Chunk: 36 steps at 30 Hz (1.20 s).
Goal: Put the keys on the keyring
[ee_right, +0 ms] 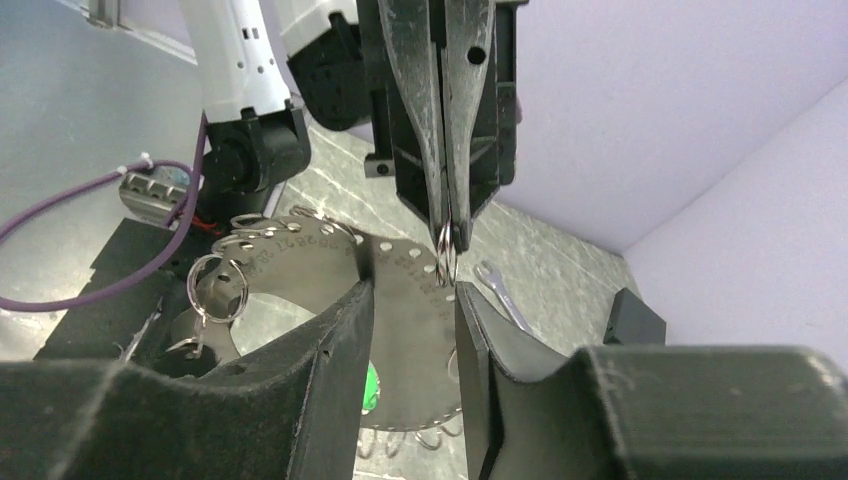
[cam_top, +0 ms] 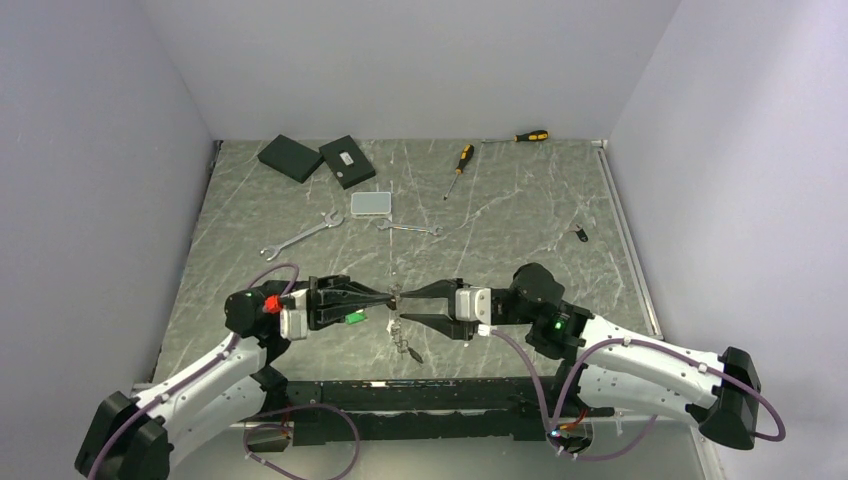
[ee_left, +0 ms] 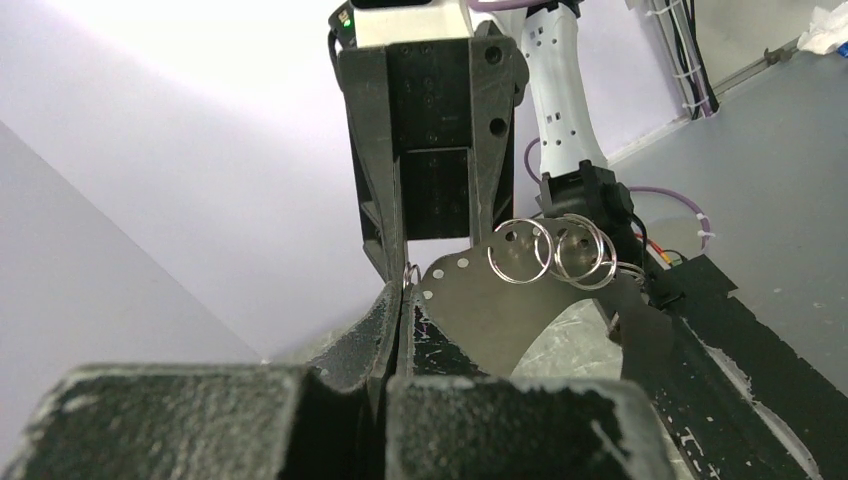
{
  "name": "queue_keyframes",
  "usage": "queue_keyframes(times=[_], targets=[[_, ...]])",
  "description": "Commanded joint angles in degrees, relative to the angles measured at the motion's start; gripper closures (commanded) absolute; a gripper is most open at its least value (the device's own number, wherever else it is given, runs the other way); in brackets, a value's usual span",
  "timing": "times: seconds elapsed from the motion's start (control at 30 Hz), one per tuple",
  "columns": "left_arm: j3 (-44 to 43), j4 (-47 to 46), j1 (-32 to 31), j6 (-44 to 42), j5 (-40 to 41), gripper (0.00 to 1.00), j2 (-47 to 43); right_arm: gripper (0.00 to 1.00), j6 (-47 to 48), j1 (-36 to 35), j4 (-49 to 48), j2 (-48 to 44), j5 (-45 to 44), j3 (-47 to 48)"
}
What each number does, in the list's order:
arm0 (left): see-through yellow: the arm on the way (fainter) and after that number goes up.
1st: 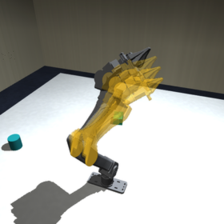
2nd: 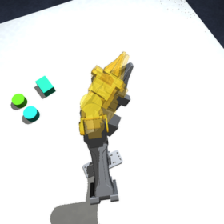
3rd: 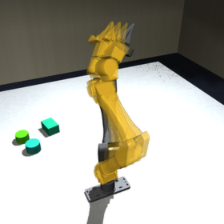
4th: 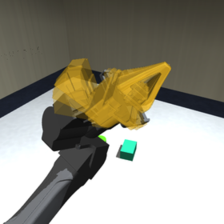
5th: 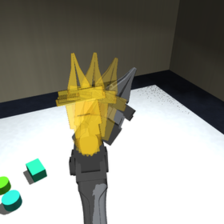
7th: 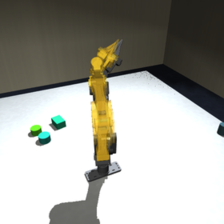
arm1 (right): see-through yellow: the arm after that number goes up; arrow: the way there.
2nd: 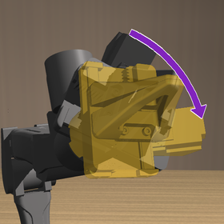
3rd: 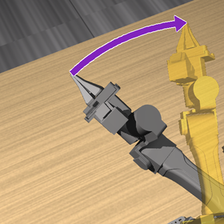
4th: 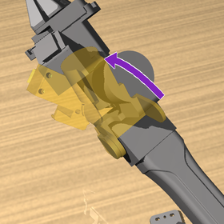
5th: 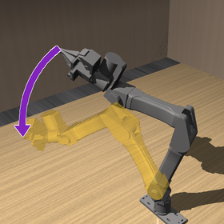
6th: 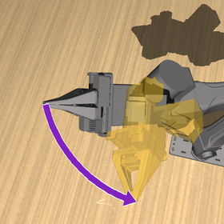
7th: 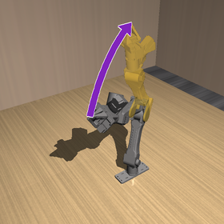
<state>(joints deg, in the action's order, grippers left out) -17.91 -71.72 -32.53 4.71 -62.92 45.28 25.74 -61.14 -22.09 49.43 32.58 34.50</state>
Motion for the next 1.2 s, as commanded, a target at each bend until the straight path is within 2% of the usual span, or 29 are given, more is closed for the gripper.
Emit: queue_keyframes(times=[0.0, 0.3, 0.77, 0.97, 1.03, 1.17], targets=[[0.25, -10.93, 0.33, 6.94, 2.38, 1.00, 2.01, 0.62, -0.88, 0.21, -5.51, -1.43, 0.58, 1.08], [0.51, -5.21, 0.35, 3.67, 3.63, 1.00, -0.65, 0.68, -0.04, 0.16, -6.13, 0.11, 1.12, 2.01], [0.36, -2.78, 0.28, 2.85, 2.12, 1.00, -1.20, 0.70, 0.76, 0.15, -7.99, 2.08, -0.27, 3.51], [0.25, -3.57, 0.28, 3.20, 1.67, 1.00, -0.53, 0.74, 1.16, 0.17, -7.79, 2.40, -0.22, 4.24], [0.21, -3.82, 0.28, 3.28, 1.68, 1.00, -0.22, 0.79, 1.31, 0.15, -7.52, 2.57, 0.10, 4.45], [0.21, -3.93, 0.28, 3.25, 1.88, 1.00, -0.08, 1.00, 2.21, 0.15, -5.70, 3.10, 0.80, 5.15]])
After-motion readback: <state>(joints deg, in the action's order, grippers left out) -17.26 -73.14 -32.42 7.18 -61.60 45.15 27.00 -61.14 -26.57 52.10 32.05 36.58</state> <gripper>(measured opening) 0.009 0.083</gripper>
